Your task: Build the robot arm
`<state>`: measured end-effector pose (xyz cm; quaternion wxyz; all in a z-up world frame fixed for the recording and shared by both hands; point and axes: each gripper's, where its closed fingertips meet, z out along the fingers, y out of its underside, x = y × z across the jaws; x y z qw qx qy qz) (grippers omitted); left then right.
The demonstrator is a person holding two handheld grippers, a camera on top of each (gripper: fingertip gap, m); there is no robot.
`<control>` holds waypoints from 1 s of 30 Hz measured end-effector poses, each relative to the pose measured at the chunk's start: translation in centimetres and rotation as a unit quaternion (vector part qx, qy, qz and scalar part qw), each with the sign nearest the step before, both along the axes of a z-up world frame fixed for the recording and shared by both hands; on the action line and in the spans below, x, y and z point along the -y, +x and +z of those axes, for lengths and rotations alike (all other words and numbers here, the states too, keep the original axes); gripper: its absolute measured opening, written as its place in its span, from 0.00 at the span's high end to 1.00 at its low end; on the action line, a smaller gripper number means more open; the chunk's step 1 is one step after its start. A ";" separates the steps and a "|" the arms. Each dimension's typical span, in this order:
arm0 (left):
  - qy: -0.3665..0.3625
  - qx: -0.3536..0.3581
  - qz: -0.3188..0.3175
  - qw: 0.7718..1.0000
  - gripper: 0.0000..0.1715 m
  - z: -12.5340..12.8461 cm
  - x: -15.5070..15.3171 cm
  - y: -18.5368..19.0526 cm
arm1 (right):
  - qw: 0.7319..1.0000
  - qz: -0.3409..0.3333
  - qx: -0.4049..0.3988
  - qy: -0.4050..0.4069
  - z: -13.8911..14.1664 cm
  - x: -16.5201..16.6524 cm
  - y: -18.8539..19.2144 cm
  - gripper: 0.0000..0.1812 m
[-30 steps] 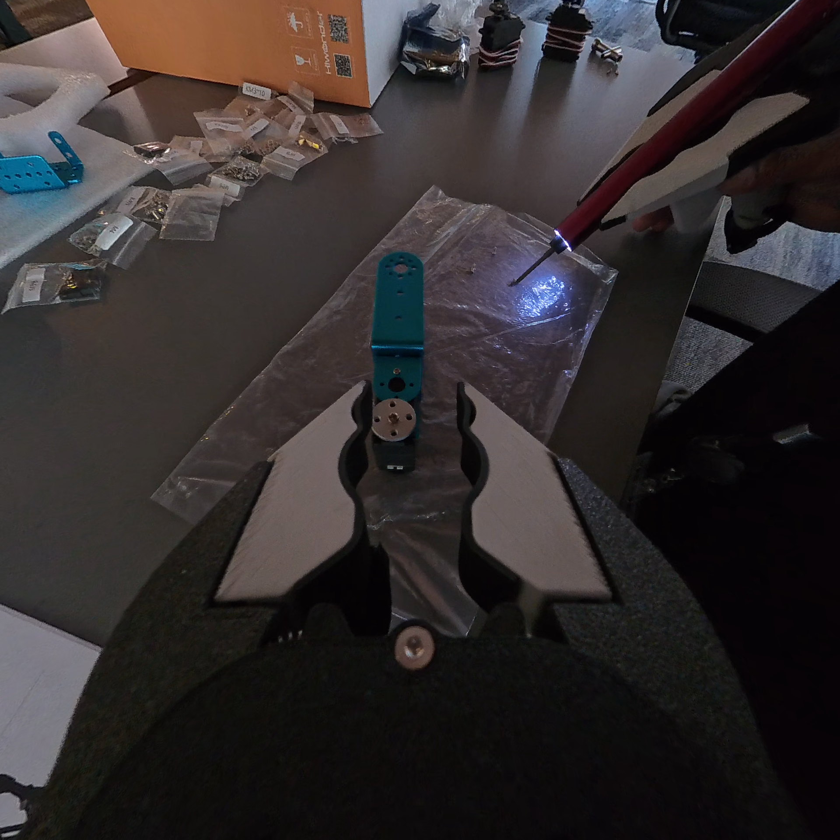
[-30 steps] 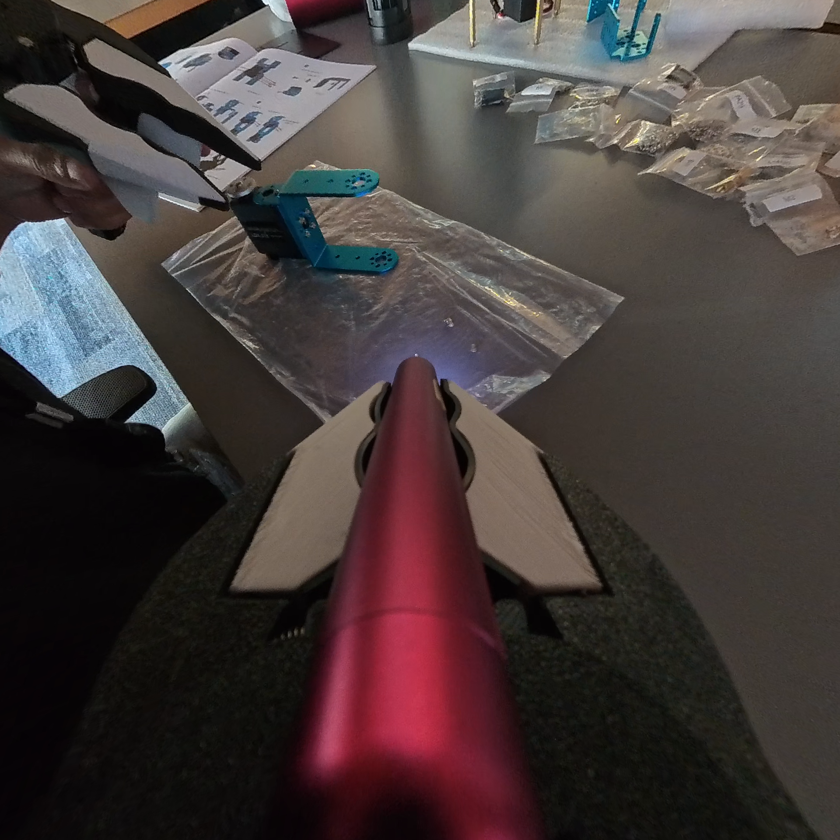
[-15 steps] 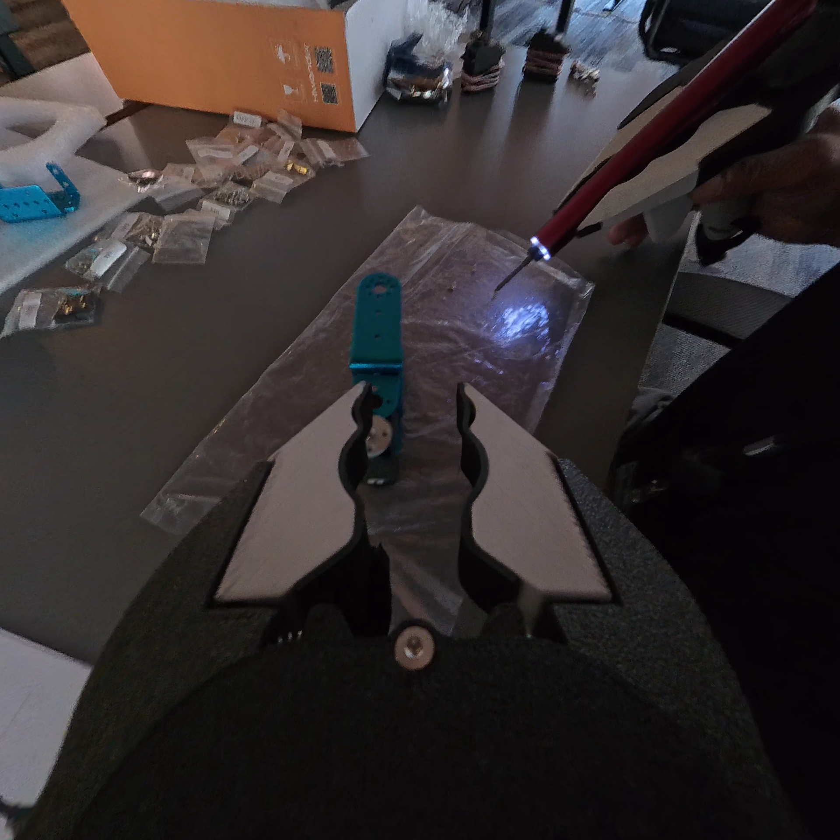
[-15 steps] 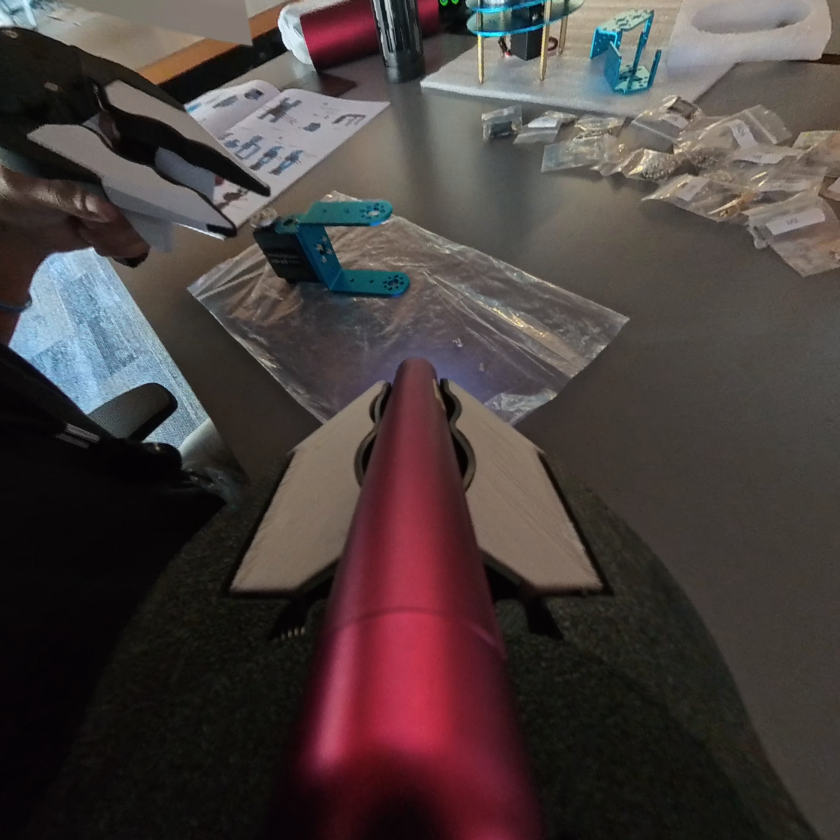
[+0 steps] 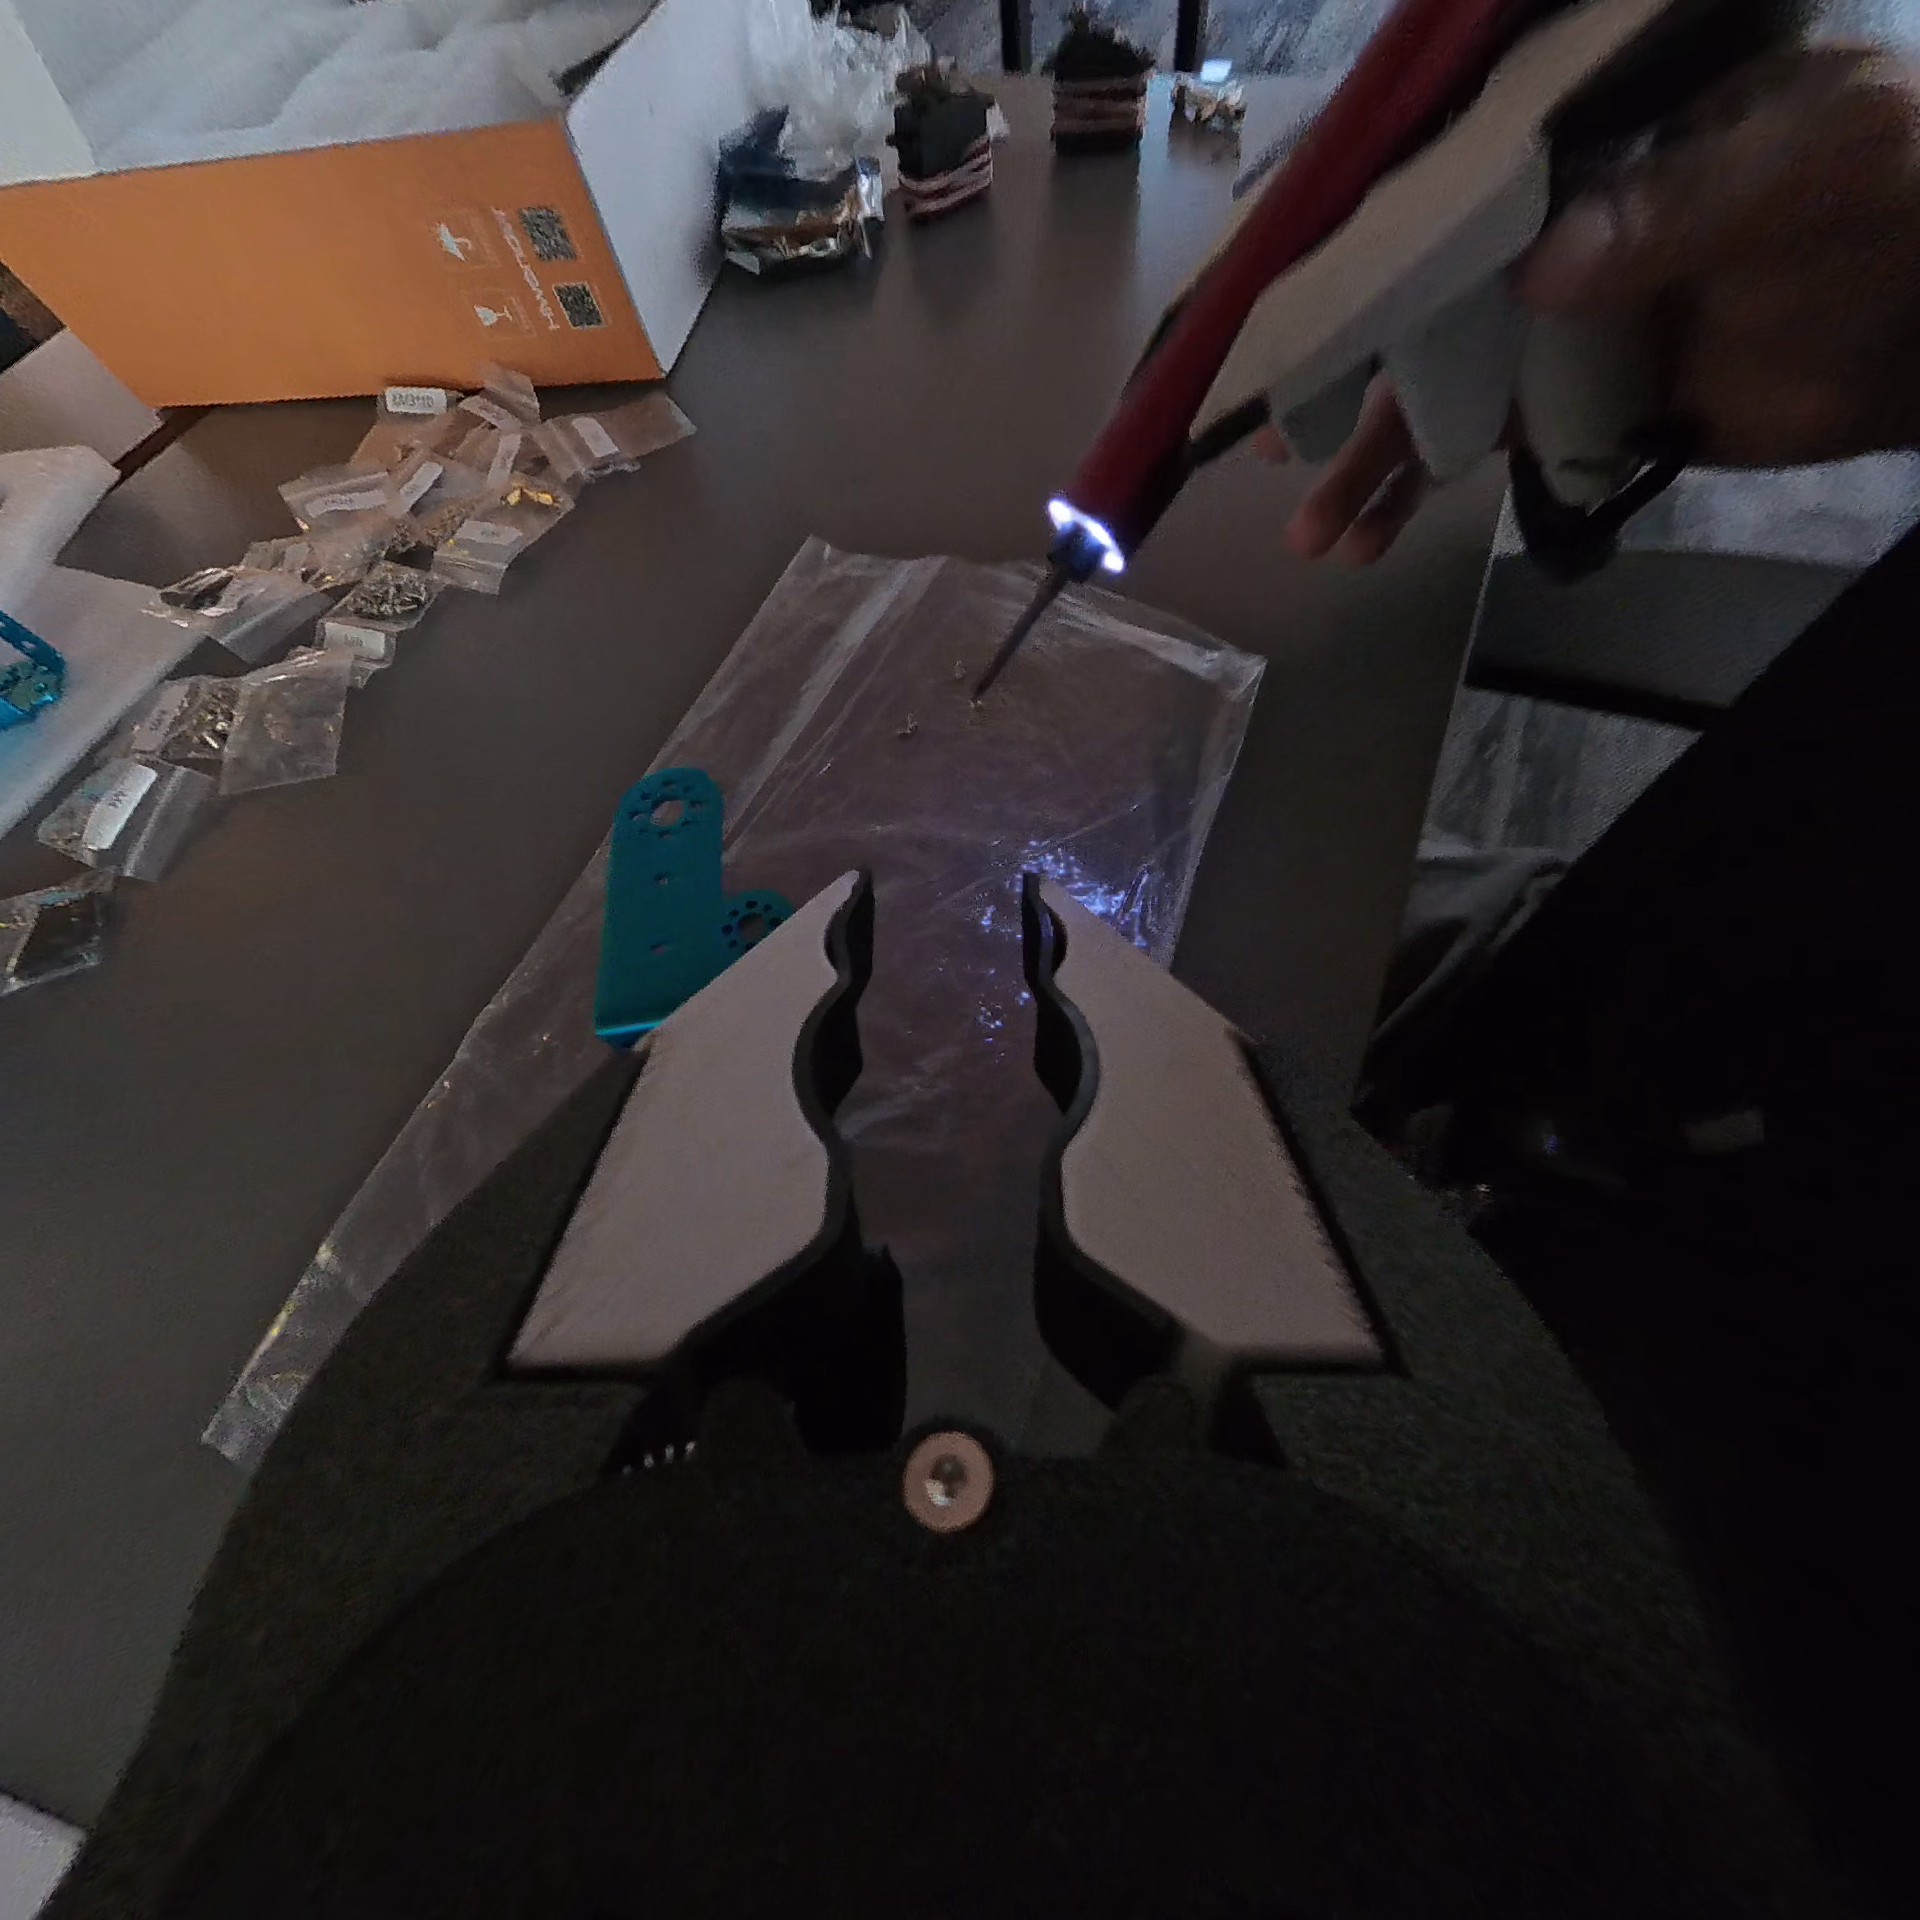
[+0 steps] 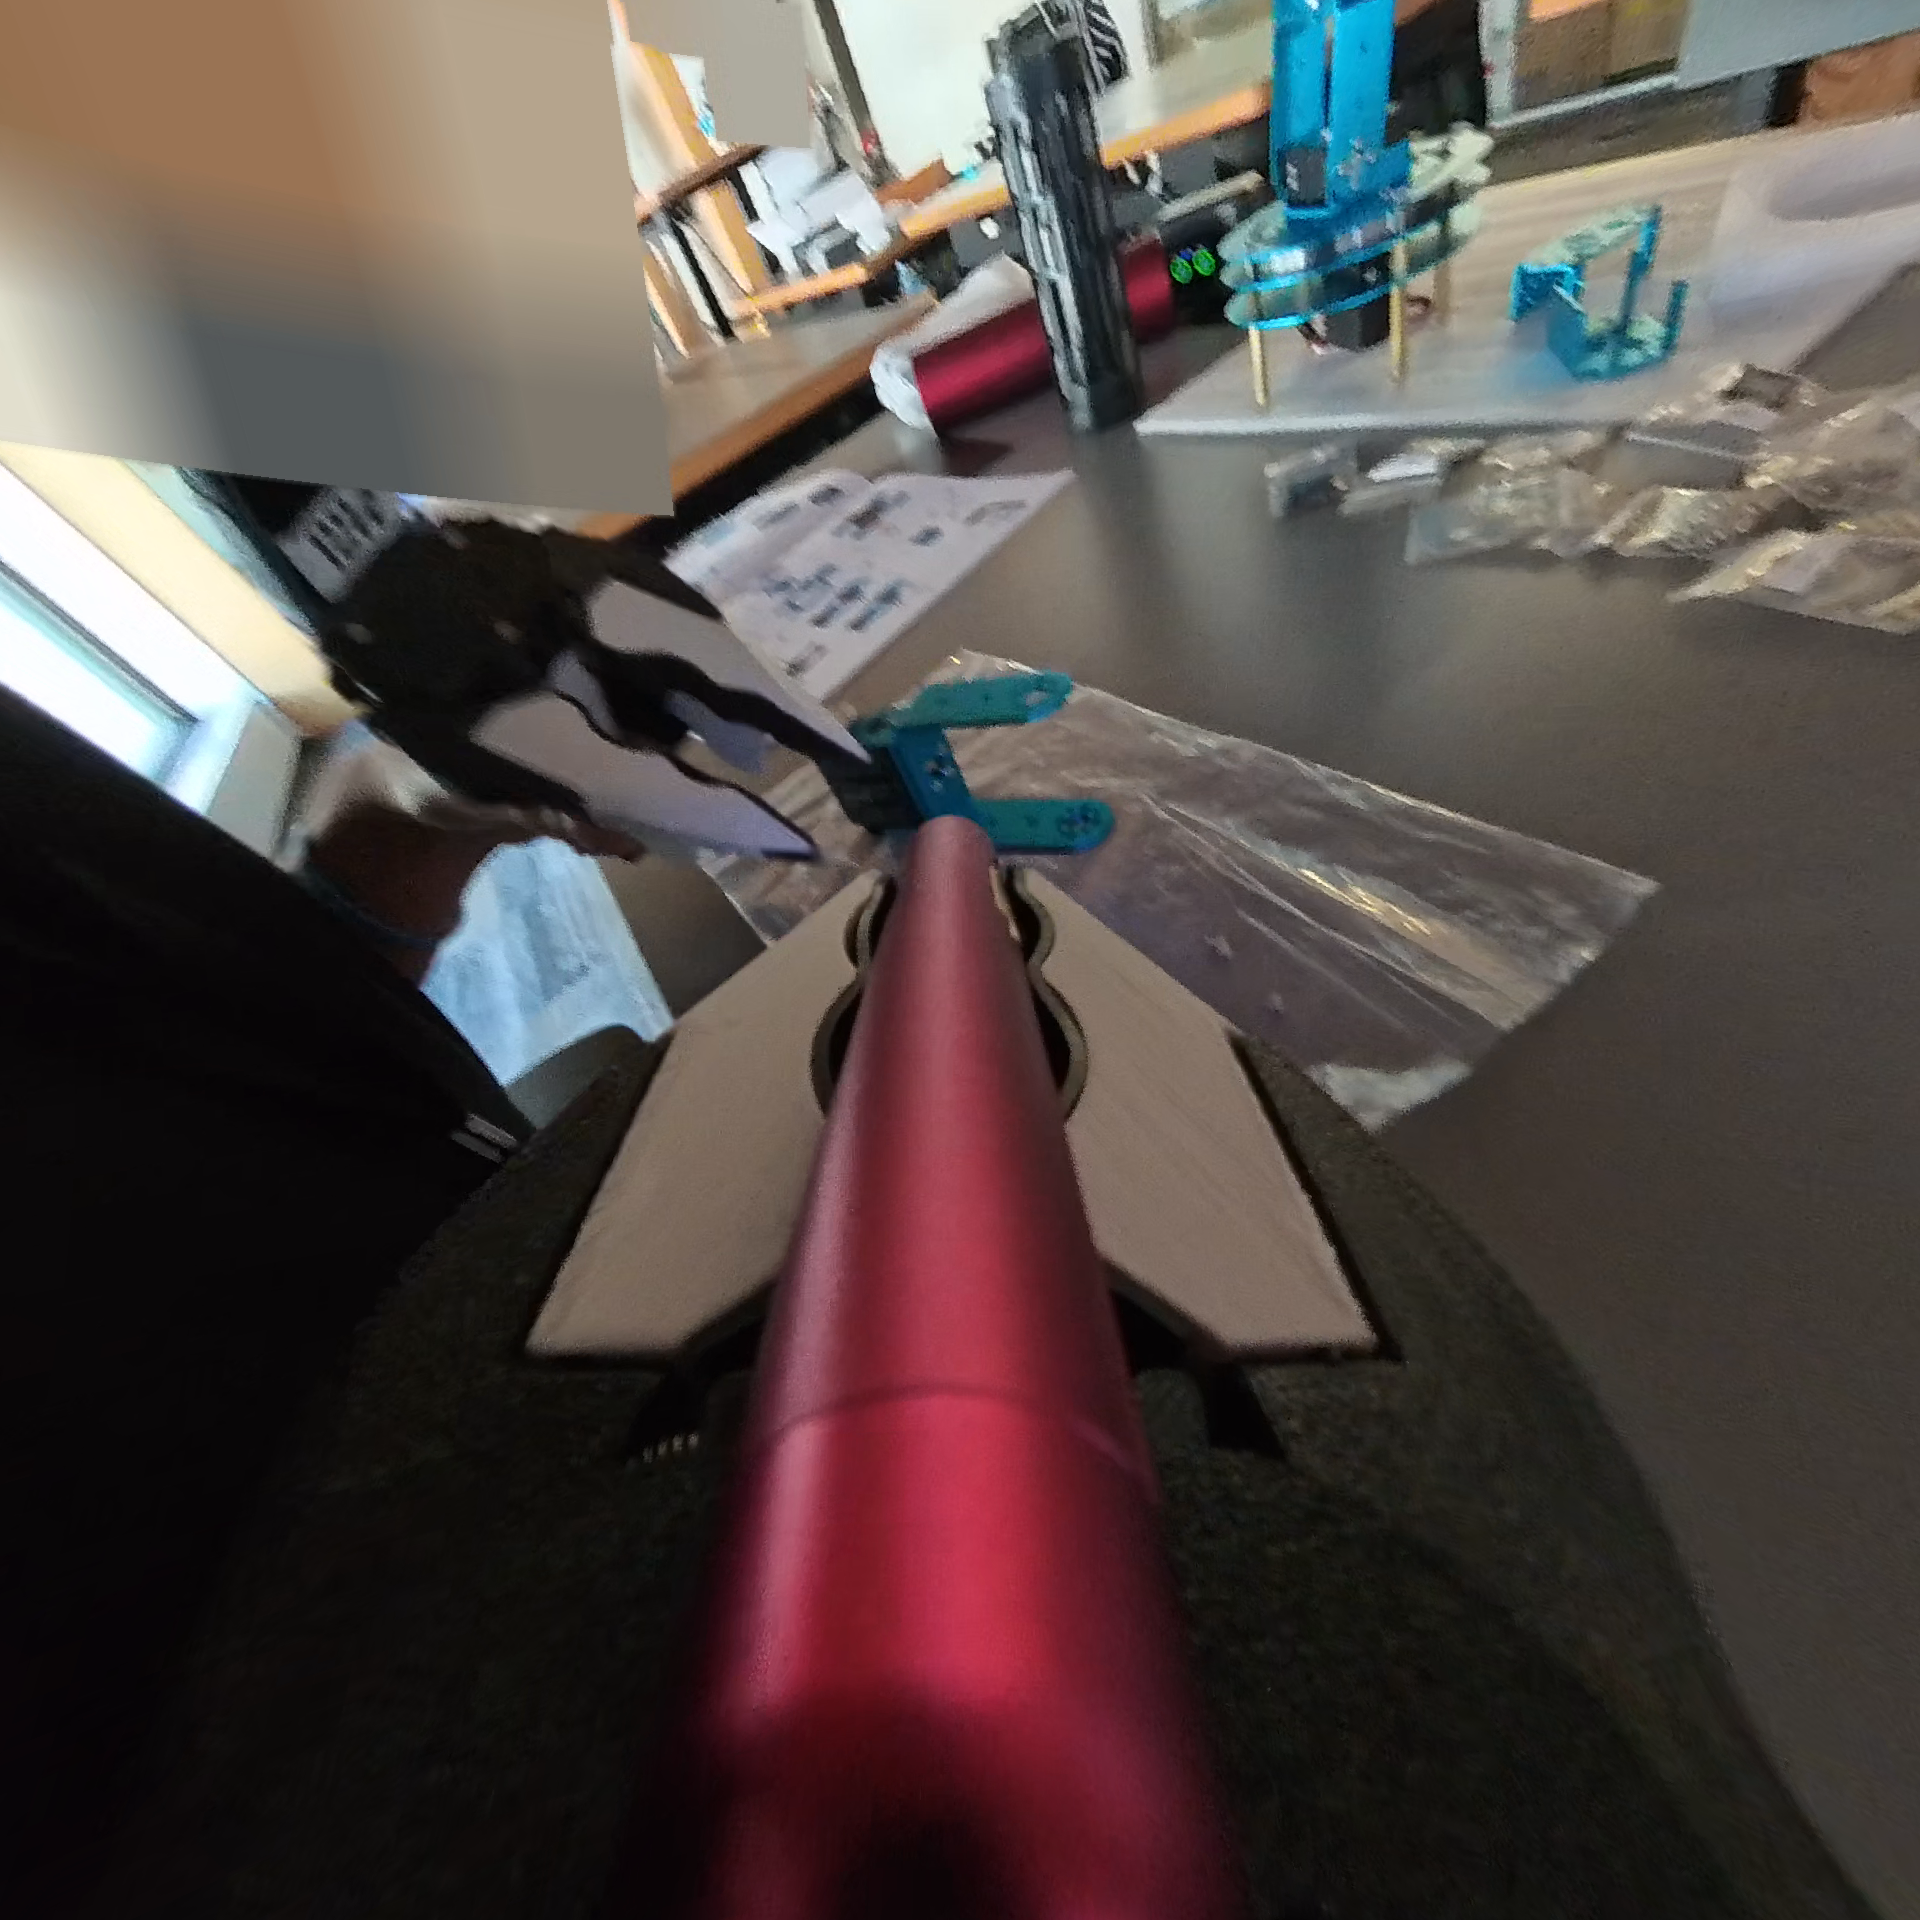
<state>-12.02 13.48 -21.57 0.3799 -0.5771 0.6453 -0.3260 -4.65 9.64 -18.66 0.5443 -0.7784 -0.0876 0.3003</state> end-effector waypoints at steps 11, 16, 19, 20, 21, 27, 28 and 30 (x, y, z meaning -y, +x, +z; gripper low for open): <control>0.085 0.011 -0.007 0.996 0.95 0.0 0.0 0.7 | 0.998 0.052 -0.024 0.001 0.7 -0.4 -2.9 0.87; 0.092 0.013 -0.021 0.995 0.96 0.1 0.4 0.6 | 0.998 0.056 -0.033 0.001 0.8 -0.4 -3.1 0.88; 0.090 0.011 -0.032 0.995 0.96 -0.1 0.9 0.7 | 0.998 0.057 -0.029 0.001 0.8 -0.4 -3.3 0.88; 0.089 0.012 -0.032 0.995 0.96 0.0 0.9 0.7 | 0.998 0.057 -0.025 0.000 0.7 -0.4 -3.3 0.88; 0.089 0.015 -0.029 0.996 0.96 0.1 0.8 0.8 | 0.998 0.058 -0.022 -0.002 0.6 -0.4 -3.3 0.87; 0.088 0.010 -0.033 0.995 0.99 -0.1 0.9 0.8 | 0.998 0.060 -0.025 -0.003 0.6 -0.2 -3.3 0.87; 0.089 0.011 -0.034 0.995 0.99 -0.1 0.9 0.8 | 0.998 0.060 -0.024 -0.003 0.6 -0.2 -3.3 0.87; 0.086 0.010 -0.036 0.996 0.99 -0.2 1.0 0.7 | 0.998 0.059 -0.020 -0.004 0.6 -0.2 -3.2 0.87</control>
